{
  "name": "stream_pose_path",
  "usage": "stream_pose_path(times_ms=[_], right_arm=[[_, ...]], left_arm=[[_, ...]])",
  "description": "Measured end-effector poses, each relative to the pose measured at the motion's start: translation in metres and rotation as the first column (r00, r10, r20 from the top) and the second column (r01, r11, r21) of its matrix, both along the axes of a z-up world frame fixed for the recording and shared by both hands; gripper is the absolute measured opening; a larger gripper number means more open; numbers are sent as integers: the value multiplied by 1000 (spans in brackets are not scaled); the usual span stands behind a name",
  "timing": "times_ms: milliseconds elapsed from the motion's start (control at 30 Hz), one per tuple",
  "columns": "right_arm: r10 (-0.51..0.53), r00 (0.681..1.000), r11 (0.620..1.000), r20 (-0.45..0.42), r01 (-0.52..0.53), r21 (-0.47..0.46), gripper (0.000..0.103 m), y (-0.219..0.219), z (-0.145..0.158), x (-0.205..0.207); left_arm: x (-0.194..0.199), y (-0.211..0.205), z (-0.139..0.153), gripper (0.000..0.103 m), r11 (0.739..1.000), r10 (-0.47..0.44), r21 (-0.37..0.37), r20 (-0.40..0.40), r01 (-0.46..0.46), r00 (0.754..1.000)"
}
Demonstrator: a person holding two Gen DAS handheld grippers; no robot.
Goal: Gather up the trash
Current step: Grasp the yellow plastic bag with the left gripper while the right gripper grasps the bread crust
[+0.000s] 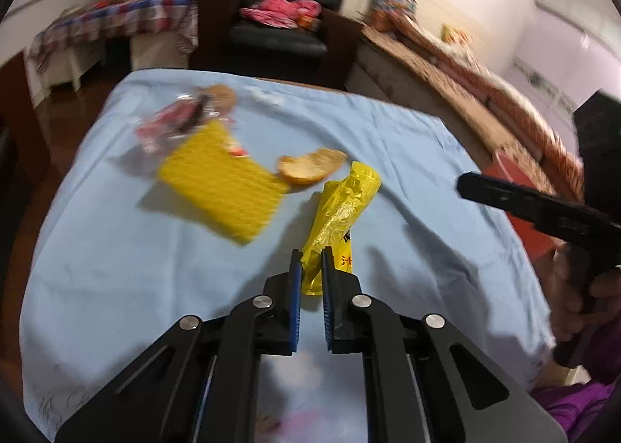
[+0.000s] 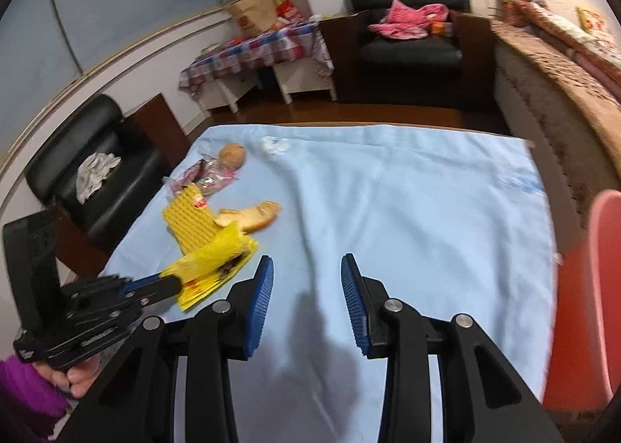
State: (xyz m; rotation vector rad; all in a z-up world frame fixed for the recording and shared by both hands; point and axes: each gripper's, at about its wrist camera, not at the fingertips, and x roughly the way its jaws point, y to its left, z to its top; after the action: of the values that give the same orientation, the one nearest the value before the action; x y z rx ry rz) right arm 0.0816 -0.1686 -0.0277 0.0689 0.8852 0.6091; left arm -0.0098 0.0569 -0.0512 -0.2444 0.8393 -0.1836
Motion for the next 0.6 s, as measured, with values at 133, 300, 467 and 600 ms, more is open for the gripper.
stream_pose_path(times_ms=[133, 300, 467, 600], right_arm=[[43, 999, 999, -29, -43, 6, 36, 31, -8, 26], [78, 995, 997, -57, -80, -17, 36, 66, -22, 50], [79, 995, 994, -64, -83, -67, 36, 85, -34, 60], [79, 994, 994, -80, -85, -63, 23, 91, -41, 65]], left_arm=[[-15, 30, 9, 9, 995, 96, -40, 23, -95, 995], [-21, 50, 15, 9, 986, 158, -66, 33, -156, 987], [-21, 51, 15, 9, 984, 165, -78, 30, -162, 986], [-20, 49, 13, 9, 984, 162, -84, 23, -160, 986]])
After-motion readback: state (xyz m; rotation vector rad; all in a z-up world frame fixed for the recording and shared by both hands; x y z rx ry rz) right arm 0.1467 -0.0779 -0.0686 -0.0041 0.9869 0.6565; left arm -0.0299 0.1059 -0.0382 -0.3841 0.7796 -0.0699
